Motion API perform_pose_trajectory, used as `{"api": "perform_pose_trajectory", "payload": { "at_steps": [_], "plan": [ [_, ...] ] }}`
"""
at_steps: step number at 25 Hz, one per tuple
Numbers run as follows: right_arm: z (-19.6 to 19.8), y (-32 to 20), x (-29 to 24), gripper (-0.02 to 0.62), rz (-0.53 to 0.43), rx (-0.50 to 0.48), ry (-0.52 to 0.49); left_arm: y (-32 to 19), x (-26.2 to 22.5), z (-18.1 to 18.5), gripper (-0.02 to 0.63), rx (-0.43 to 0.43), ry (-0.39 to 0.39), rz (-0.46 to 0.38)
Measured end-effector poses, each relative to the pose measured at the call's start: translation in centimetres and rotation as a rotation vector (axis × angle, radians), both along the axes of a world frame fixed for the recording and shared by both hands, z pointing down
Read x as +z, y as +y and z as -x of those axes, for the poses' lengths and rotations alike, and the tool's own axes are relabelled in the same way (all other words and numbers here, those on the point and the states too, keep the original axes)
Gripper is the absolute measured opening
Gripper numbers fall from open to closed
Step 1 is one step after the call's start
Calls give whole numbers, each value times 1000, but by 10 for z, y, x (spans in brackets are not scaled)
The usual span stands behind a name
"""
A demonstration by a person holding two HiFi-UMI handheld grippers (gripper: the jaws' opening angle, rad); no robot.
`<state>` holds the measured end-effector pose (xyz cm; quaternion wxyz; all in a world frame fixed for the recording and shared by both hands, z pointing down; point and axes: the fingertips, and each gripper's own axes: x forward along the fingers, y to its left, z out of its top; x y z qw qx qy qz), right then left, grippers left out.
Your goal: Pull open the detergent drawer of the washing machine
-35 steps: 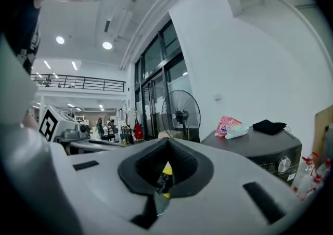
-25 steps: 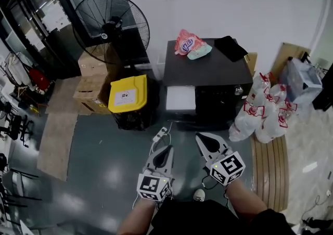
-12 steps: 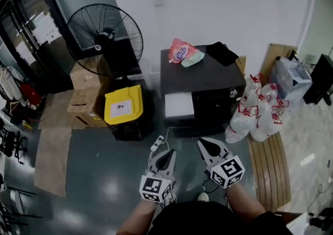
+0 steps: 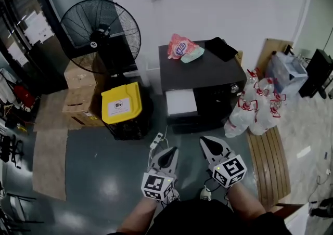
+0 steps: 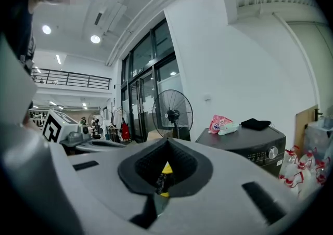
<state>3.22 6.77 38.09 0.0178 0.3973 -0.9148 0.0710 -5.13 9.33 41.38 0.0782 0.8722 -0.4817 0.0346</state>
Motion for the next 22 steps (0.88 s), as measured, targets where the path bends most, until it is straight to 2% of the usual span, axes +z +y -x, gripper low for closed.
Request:
{"api": "perform_pose_trajectory", "payload": {
  "at_steps": [8, 22],
  "plan": [
    [10, -1, 7, 3, 18, 21, 13, -4, 8, 11, 9, 14, 17, 19],
    [14, 4, 13, 3, 25, 32, 16, 2, 6, 16, 8, 35, -1, 13]
  ]
}}
